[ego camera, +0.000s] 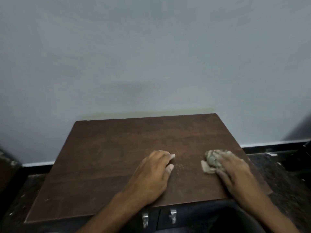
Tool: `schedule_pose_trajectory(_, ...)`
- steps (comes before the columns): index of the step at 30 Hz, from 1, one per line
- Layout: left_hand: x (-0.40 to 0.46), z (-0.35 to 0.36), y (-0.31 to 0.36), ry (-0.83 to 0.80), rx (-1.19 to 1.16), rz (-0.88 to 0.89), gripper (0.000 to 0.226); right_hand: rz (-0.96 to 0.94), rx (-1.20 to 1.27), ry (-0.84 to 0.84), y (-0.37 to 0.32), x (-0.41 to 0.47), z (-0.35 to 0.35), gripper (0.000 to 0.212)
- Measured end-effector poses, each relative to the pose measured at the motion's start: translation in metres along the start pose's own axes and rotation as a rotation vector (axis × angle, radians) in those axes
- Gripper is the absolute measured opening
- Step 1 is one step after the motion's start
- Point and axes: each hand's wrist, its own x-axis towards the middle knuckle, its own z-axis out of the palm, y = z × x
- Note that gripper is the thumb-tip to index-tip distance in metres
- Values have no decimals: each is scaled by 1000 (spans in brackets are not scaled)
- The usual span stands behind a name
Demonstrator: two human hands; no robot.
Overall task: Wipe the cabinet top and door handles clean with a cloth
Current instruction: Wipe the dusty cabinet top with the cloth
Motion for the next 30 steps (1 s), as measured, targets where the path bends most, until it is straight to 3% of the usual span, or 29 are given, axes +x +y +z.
schedule_pose_trajectory(3,-6,-17,-27,32,43,-74,38,104,-77,-42,15,44,1,66)
schedule_pose_trajectory(7,-4,-27,-53,98,46,-177,36,115,-78,-95,-35,104,13,48)
schedule_pose_trajectory(10,4,-31,-63,174,52,-250,37,-41,77,-196,-118,124,35,47)
schedule_pose_trajectory(13,13,-36,-75,317,65,-289,46,-343,71,-190,-192,106,56,50)
schedule_pose_trajectory(16,21,-43,-80,300,65,-351,45,-515,173,-234,-206,102,64,46)
schedule_pose_trajectory(18,25,-47,-80,282,64,-345,44,-454,197,-191,-178,127,61,38)
schedule_pose_trajectory(22,29,-52,-79,261,50,-352,33,6,68,-138,-90,192,51,37)
schedule_pose_trajectory(24,29,-53,-78,249,40,-358,33,143,7,-144,-74,203,49,39)
schedule_pose_trajectory(27,30,-50,-73,229,27,-366,34,79,81,-181,-105,187,50,42)
schedule_pose_trajectory(30,33,-43,-66,223,9,-343,33,-200,150,-214,-147,136,50,42)
